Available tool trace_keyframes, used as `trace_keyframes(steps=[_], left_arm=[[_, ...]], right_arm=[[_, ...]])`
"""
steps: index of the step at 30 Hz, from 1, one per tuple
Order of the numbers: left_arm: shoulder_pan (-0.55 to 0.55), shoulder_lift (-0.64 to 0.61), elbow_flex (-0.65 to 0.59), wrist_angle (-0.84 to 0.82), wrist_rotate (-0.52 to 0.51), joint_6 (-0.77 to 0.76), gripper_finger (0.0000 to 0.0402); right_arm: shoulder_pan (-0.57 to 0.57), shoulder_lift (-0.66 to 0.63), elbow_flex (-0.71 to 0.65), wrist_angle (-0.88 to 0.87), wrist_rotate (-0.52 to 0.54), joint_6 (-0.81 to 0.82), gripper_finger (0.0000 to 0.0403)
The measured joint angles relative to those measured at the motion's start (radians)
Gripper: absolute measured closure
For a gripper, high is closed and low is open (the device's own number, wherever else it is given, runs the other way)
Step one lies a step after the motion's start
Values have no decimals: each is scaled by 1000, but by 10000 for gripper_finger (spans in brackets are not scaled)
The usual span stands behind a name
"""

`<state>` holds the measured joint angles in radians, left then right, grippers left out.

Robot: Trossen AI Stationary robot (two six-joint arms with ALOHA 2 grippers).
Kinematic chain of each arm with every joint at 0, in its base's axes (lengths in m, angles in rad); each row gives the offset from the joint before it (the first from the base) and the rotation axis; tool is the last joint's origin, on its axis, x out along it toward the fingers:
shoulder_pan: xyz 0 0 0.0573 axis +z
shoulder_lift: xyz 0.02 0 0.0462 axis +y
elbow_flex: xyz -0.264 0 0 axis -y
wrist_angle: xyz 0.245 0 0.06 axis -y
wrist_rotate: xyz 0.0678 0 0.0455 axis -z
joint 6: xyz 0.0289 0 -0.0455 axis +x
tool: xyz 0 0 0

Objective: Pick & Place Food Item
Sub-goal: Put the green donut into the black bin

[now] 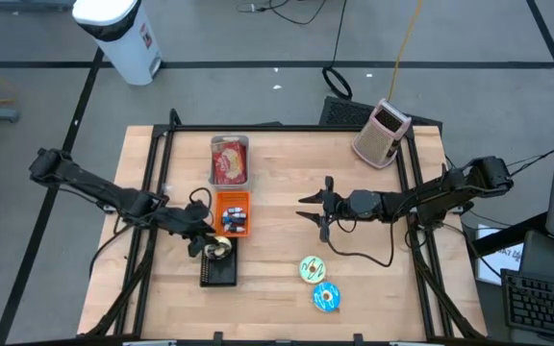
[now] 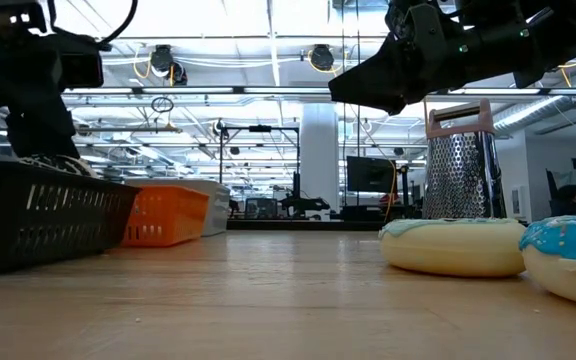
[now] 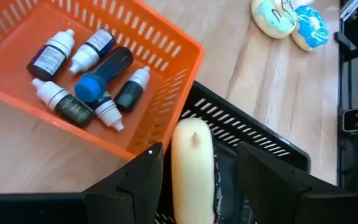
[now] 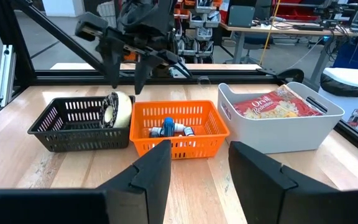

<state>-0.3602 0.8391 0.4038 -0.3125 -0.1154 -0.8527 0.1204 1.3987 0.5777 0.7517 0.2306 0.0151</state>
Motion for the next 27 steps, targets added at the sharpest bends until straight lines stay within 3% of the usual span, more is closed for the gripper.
trace_keyframes(steps=[6,9,11,14,18,22,27], left_arm=[[-29,-8,41,6,-17,27,197],[-46,-9,110,7,-33,102,197],[-60,-9,168,7,-64,172,197],[-78,-10,247,14,-125,282,197],[-86,-9,287,72,-184,361,197],[-84,-7,287,144,-239,381,197],[-64,16,287,150,-286,380,197]], right_arm=[[26,0,0,-1,2,-27,250],[102,-8,2,-35,15,-90,250],[159,-9,34,-120,84,-79,250],[232,-9,107,-339,213,42,250],[289,5,182,-668,261,349,250],[319,7,181,-775,158,588,250],[333,36,140,-780,2,671,249]])
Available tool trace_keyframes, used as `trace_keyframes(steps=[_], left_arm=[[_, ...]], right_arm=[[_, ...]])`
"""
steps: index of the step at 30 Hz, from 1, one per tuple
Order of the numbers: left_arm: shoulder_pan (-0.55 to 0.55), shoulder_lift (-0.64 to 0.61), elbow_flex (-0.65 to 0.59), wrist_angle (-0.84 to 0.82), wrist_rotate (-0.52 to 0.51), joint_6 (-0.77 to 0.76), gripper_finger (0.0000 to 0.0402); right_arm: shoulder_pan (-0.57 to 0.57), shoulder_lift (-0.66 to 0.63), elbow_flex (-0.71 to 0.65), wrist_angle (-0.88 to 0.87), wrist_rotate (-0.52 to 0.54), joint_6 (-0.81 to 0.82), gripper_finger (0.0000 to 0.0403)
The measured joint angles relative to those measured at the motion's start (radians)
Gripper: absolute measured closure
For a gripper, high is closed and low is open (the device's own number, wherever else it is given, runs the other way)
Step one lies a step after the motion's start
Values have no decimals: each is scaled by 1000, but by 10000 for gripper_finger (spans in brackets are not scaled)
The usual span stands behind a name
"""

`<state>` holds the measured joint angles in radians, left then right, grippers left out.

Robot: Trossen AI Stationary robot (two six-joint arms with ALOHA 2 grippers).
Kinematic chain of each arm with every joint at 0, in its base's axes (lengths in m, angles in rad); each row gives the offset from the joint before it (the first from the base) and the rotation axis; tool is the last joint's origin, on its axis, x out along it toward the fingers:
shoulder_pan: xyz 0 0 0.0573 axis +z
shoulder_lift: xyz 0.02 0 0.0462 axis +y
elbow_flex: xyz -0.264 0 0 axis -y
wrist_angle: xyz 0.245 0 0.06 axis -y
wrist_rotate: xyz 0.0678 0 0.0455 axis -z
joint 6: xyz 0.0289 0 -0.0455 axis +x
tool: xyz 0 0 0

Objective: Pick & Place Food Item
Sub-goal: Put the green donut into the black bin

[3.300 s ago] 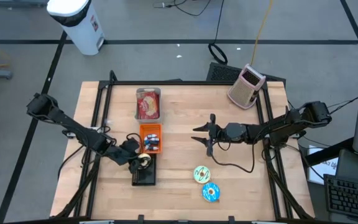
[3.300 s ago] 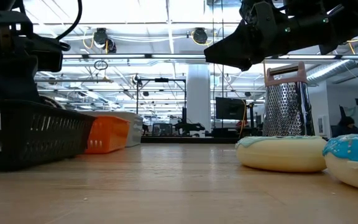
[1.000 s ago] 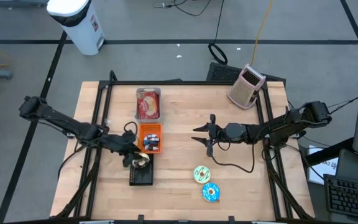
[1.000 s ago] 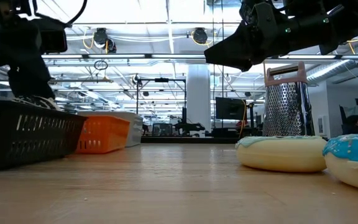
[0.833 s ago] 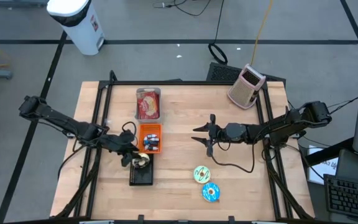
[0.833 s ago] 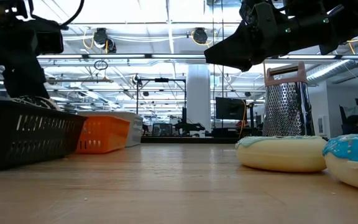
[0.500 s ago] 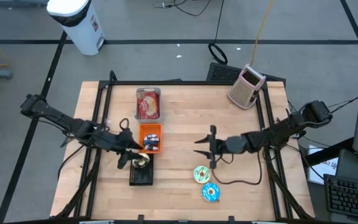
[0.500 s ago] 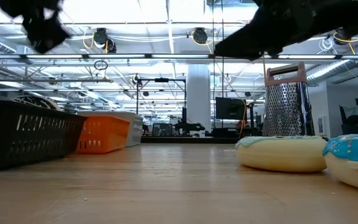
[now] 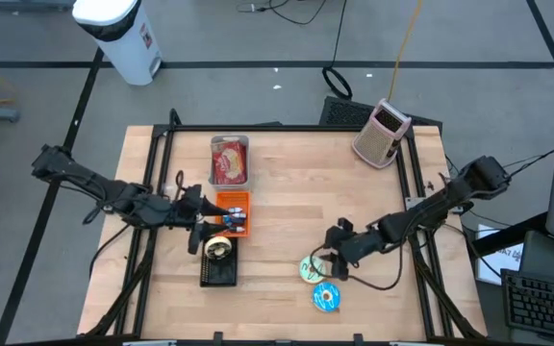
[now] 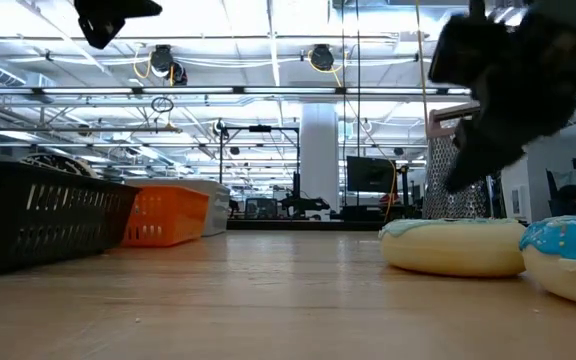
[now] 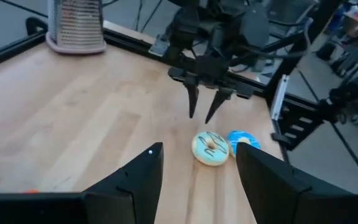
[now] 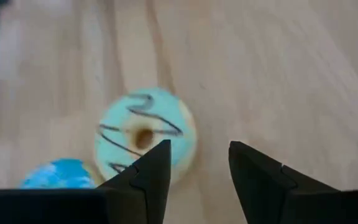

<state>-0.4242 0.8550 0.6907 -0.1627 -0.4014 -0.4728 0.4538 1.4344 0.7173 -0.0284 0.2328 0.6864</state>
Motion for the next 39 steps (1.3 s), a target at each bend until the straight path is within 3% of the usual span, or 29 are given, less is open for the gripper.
trace_keyframes(steps=[5,13,18,27,32,39], left_arm=[[12,38,0,2,-2,-1,197],[26,129,0,1,9,0,197],[26,188,0,1,16,-4,197],[27,253,0,8,34,-30,197],[44,258,-1,54,29,-34,197],[83,258,-1,211,25,-39,197]], right_arm=[[7,62,-11,42,-25,9,232],[-32,140,-11,166,-159,66,151],[-56,176,-11,152,-158,84,143],[-91,179,-10,158,-216,86,221],[-104,180,-12,251,-233,-87,282],[-144,179,-11,518,-233,-339,355]])
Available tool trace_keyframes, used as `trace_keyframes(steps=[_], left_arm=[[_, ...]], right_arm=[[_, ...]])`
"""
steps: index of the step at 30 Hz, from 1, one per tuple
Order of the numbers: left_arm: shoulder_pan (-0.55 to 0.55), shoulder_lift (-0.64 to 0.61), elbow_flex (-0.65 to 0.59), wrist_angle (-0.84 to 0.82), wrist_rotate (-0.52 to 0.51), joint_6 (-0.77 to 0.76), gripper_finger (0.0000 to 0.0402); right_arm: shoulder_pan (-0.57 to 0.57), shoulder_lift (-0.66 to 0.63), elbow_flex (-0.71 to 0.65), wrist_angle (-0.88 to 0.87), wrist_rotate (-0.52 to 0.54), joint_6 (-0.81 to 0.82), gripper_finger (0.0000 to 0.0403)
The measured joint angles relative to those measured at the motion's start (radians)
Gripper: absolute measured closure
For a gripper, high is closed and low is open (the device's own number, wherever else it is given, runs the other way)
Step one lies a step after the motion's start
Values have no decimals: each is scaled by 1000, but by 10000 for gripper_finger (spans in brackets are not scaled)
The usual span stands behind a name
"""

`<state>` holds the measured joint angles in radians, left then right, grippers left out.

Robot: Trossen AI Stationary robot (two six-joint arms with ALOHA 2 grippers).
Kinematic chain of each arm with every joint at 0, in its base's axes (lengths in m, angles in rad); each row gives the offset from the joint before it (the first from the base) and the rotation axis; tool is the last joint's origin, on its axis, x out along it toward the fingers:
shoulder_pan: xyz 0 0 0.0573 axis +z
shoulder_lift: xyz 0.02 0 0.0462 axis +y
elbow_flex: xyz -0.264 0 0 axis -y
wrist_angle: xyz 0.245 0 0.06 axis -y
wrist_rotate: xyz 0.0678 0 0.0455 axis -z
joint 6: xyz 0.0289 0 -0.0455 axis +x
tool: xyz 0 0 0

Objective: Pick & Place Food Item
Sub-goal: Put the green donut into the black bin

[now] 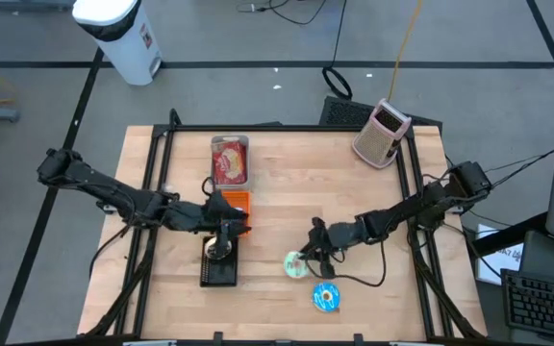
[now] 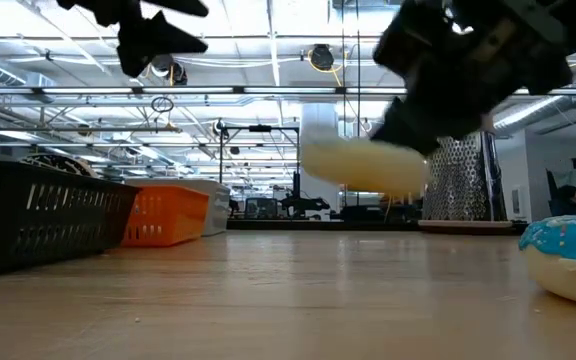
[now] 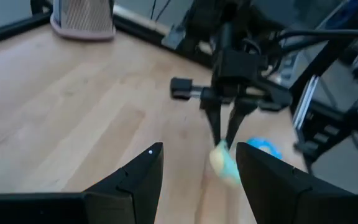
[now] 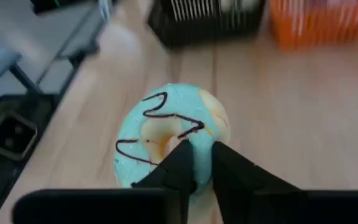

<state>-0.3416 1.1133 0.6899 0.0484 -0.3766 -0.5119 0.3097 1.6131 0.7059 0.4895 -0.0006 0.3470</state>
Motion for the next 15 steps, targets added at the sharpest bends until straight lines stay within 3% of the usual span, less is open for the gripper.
trace_keyframes(steps=[7,15], left_arm=[[28,1,0,113,-1,-17,197],[43,88,0,246,3,-19,197]], right_arm=[[-44,0,0,288,19,-319,393],[-78,0,0,489,310,-676,381]])
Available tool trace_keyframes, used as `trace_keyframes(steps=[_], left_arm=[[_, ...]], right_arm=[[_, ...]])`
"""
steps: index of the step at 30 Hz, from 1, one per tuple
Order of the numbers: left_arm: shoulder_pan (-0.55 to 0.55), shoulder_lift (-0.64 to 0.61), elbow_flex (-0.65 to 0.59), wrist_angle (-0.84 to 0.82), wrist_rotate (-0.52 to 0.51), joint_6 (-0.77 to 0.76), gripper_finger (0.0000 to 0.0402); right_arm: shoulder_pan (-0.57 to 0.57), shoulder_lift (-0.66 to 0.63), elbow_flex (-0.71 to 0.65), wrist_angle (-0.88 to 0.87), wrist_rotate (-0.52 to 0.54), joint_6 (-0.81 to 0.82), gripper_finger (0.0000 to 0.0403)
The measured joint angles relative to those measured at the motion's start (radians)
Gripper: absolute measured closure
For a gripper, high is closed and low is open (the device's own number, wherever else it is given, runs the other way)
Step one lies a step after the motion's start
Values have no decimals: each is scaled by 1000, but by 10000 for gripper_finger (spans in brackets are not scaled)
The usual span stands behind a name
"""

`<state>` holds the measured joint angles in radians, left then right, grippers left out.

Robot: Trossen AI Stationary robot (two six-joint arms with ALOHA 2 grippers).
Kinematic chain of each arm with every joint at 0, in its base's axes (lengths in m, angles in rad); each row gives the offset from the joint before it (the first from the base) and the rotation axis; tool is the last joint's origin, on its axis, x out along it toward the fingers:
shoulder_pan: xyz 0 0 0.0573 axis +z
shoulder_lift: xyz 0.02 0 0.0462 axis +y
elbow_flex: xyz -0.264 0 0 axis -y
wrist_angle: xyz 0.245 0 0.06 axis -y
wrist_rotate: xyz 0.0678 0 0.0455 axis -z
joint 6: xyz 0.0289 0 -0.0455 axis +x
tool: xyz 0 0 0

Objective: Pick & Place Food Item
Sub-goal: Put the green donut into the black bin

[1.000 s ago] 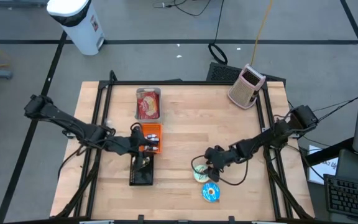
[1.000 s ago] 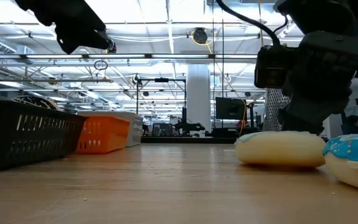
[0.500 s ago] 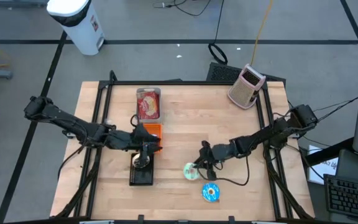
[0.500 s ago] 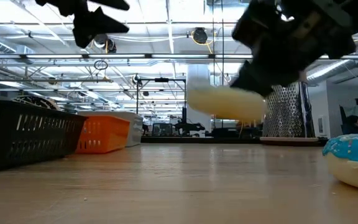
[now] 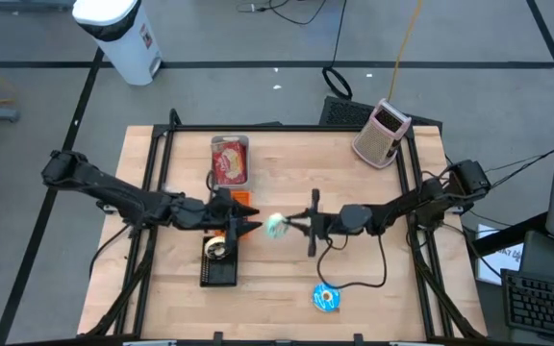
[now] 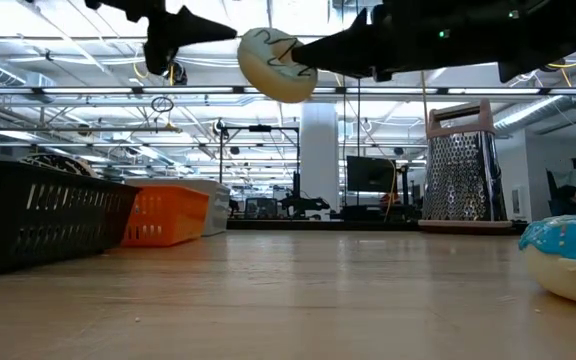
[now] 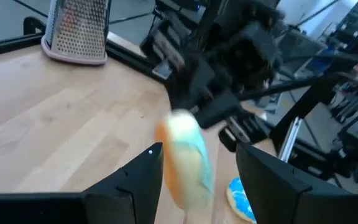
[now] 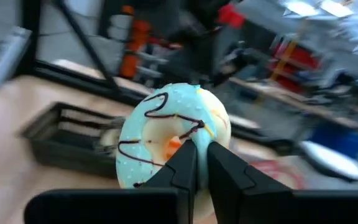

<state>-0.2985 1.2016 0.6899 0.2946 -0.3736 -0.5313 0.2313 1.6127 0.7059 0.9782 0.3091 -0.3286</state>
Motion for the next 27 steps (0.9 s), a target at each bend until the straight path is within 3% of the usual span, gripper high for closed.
trace_keyframes(steps=[4,9,21,27], left_arm=[[10,63,0,67,2,16,197],[41,123,0,122,2,45,197],[84,141,0,131,57,40,200],[88,130,0,124,94,39,275]], right_arm=[[-7,0,0,44,57,-64,386],[-8,0,0,68,57,-77,388],[-8,0,0,87,56,-78,384],[-8,0,0,80,56,-52,368]])
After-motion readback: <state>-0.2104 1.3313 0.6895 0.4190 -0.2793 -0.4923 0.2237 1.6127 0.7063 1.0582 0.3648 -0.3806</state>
